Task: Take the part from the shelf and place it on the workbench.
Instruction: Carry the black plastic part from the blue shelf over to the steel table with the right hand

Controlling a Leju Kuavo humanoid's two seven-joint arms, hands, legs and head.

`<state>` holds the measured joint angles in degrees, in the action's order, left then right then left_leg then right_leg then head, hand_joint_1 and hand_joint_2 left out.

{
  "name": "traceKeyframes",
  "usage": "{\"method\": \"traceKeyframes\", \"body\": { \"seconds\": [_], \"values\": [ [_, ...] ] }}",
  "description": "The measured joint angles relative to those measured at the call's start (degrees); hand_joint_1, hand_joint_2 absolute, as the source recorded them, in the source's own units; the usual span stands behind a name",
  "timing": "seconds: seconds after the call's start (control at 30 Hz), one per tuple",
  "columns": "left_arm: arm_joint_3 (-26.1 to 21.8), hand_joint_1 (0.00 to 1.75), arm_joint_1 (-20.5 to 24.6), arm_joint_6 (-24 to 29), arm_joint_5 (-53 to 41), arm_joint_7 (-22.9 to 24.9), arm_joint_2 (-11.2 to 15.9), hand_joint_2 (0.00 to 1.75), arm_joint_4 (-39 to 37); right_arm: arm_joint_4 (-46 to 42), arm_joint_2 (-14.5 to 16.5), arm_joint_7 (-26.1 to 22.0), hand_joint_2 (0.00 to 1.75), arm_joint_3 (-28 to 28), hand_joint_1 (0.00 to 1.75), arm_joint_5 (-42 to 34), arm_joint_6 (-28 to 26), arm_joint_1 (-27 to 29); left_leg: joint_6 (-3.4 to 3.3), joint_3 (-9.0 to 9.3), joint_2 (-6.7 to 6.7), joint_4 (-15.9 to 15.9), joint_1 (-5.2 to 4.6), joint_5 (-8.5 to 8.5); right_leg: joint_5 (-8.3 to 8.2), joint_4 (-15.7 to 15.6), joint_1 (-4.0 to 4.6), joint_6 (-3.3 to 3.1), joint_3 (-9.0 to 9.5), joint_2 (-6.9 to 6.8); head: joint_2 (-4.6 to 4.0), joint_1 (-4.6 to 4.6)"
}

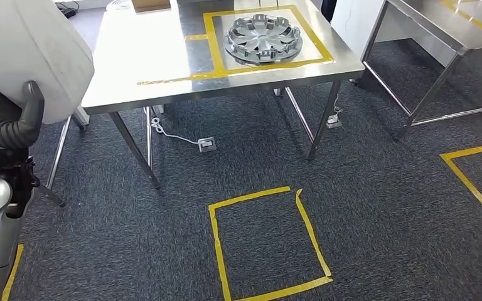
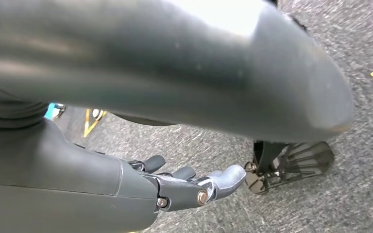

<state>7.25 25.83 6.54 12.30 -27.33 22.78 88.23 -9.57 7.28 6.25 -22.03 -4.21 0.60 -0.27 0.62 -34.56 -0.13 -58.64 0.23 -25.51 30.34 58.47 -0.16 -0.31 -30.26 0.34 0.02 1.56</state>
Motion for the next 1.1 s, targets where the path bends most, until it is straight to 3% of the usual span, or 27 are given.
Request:
{"method": "traceKeyframes", "body": {
  "seconds": [0.07, 0.1, 0.17, 0.2, 0.23, 0.27, 0.33, 0.4, 0.57, 0.63, 0.7, 0.73, 0.77, 0.83, 0.9, 0.93, 1.03, 1.1],
  "values": [
    [-0.37, 1.75, -0.24, 0.0, 0.25, -0.52, 0.19, 1.75, -0.01, 0.0, -0.21, 0.05, 0.0, 0.05, 0.0, 0.08, 0.04, -0.05, -0.81, 0.69, -0.09, 0.29, 0.22, -0.36, 1.24, 2.13, 0.0, 0.61, -0.59, -0.1, 0.0, -0.17],
    [-0.44, 1.75, -0.31, 0.0, 0.28, -0.68, 0.2, 1.75, -0.02, 0.0, -0.31, 0.07, 0.0, 0.07, 0.0, 0.09, 0.03, -0.07, -1.13, 1.05, -0.1, 0.42, 0.31, -0.56, 2.43, 4.9, -0.03, 0.84, -1.98, -0.11, -0.01, -0.29],
    [-0.46, 1.75, -0.47, 0.01, 0.26, -0.86, 0.15, 1.75, -0.15, 0.0, -0.31, 0.07, 0.0, 0.12, 0.0, 0.1, -0.01, -0.09, -1.46, 1.47, -0.12, 0.41, 0.28, -1.11, 5.16, 12.85, -0.09, 1.08, -7.0, -0.12, 0.0, -0.49],
    [-0.46, 1.75, -0.58, 0.02, 0.23, -0.89, 0.12, 1.75, -0.23, 0.0, -0.31, 0.09, 0.0, 0.14, 0.0, 0.1, -0.05, -0.08, -1.48, 1.69, -0.16, 0.37, 0.26, -1.43, 5.63, 15.93, -0.11, 1.13, -9.39, -0.12, -0.01, -0.51],
    [-0.46, 1.75, -0.65, 0.05, 0.2, -0.9, 0.1, 1.75, -0.31, 0.0, -0.32, 0.1, 0.0, 0.15, 0.0, 0.1, -0.09, -0.04, -1.43, 2.03, -0.22, 0.33, 0.25, -1.79, 4.86, 17.03, -0.11, 1.11, -10.88, -0.12, -0.01, -0.53],
    [-0.47, 1.75, -0.69, 0.13, 0.18, -0.91, 0.1, 1.75, -0.34, 0.0, -0.34, 0.12, 0.0, 0.16, 0.0, 0.1, -0.15, 0.02, -1.33, 2.52, -0.28, 0.29, 0.25, -2.2, 2.78, 15.68, -0.11, 0.99, -11.11, -0.12, -0.01, -0.56],
    [-0.56, 1.75, -0.71, 0.38, 0.18, -0.96, 0.13, 1.75, -0.34, 0.0, -0.44, 0.13, 0.0, 0.17, 0.0, 0.1, -0.24, 0.13, -1.04, 3.63, -0.34, 0.28, 0.25, -3.14, -2.93, 8.0, -0.04, 0.51, -8.8, -0.12, -0.01, -0.58],
    [-0.75, 1.75, -0.75, 0.7, 0.19, -1.08, 0.19, 1.75, -0.28, 0.01, -0.55, 0.14, 0.0, 0.2, 0.0, 0.1, -0.29, 0.14, -0.52, 4.21, -0.36, 0.26, 0.08, -3.99, -5.49, 1.87, 0.17, 0.06, -6.29, -0.12, -0.01, -0.61],
    [-1.66, 1.75, -1.65, 1.37, 0.35, -1.38, 0.45, 1.75, 1.08, 0.02, -0.67, 0.36, 0.0, 0.32, 0.0, 0.14, -0.09, 0.2, 1.19, 4.5, -0.25, -0.5, 0.15, -5.44, -4.68, -0.12, 0.12, -1.18, -4.53, -0.08, 0.0, -0.44],
    [-2.14, 1.75, -2.28, 1.62, 0.35, -1.51, 0.6, 1.75, 1.81, 0.02, -0.78, 0.39, 0.0, 0.35, 0.0, 0.3, 0.12, 0.33, 1.72, 1.49, -0.16, -6.37, 0.27, -7.87, -4.24, -0.48, -0.05, -1.69, -3.68, -0.1, 0.0, -0.27],
    [-2.46, 1.75, -3.31, 1.84, 0.35, -1.49, 0.68, 1.75, 2.51, 0.02, -0.87, 0.4, 0.0, 0.43, 0.0, 0.64, 0.3, 0.37, 2.1, -3.45, -0.15, -14.08, 0.36, -10.09, -3.5, -0.49, -0.07, -1.89, -2.9, -0.09, -0.01, -0.21],
    [-2.62, 1.75, -3.93, 1.93, 0.35, -1.44, 0.71, 1.75, 2.98, 0.02, -0.93, 0.41, 0.0, 0.49, 0.0, 0.85, 0.38, 0.4, 2.21, -5.11, -0.15, -15.98, 0.41, -9.8, -3.07, -0.48, -0.07, -1.87, -2.39, -0.07, -0.01, -0.22],
    [-2.78, 1.75, -4.48, 2.02, 0.35, -1.34, 0.8, 1.75, 3.55, 0.02, -1.0, 0.43, 0.0, 0.56, 0.0, 1.03, 0.42, 0.44, 2.28, -5.7, -0.14, -15.64, 0.47, -8.26, -2.62, -0.47, -0.09, -1.81, -1.79, -0.03, 0.0, -0.21],
    [-3.25, 1.75, -5.36, 2.14, 0.35, -1.01, 1.17, 1.75, 5.03, 0.02, -1.13, 0.54, 0.0, 0.74, 0.0, 1.23, 0.42, 0.62, 2.31, -3.87, -0.01, -8.92, 0.65, -2.66, -1.57, -0.45, -0.14, -1.52, -0.43, 0.04, 0.0, -0.22],
    [-3.6, 1.75, -5.91, 2.11, 0.33, -0.54, 1.62, 1.75, 6.43, 0.06, -1.29, 0.98, 0.0, 0.89, 0.0, 1.24, 0.2, 0.81, 1.92, -1.19, 0.15, -2.16, 0.54, 0.57, -0.52, -0.31, 0.03, -0.92, 0.37, 0.08, -0.01, -0.17],
    [-3.69, 1.75, -6.12, 2.01, 0.34, -0.28, 1.86, 1.75, 6.98, 0.09, -1.35, 1.23, 0.0, 0.94, 0.0, 1.21, 0.01, 0.87, 1.52, -0.55, 0.17, -0.61, 0.45, 0.77, -0.15, -0.29, 0.12, -0.6, 0.46, 0.07, -0.01, -0.19],
    [-3.77, 1.75, -6.0, 1.4, 0.78, 0.09, 2.64, 1.75, 7.72, 0.11, -1.4, 1.68, 0.0, 1.02, 0.0, 0.74, -0.66, 0.85, 0.05, -0.11, -0.11, -0.14, 0.37, -0.17, 0.62, -0.19, 0.12, 0.31, 0.73, -0.16, 0.0, -0.32],
    [-3.75, 1.75, -5.08, 1.07, 1.28, 0.05, 3.03, 1.75, 7.59, 0.11, -1.36, 1.77, 0.0, 1.02, 0.0, 0.23, -0.99, 0.75, -0.78, 0.48, -0.15, 0.08, 0.51, -0.55, 2.26, 3.04, 0.07, 0.92, -0.6, -0.23, 0.0, -0.41]
  ]
}}
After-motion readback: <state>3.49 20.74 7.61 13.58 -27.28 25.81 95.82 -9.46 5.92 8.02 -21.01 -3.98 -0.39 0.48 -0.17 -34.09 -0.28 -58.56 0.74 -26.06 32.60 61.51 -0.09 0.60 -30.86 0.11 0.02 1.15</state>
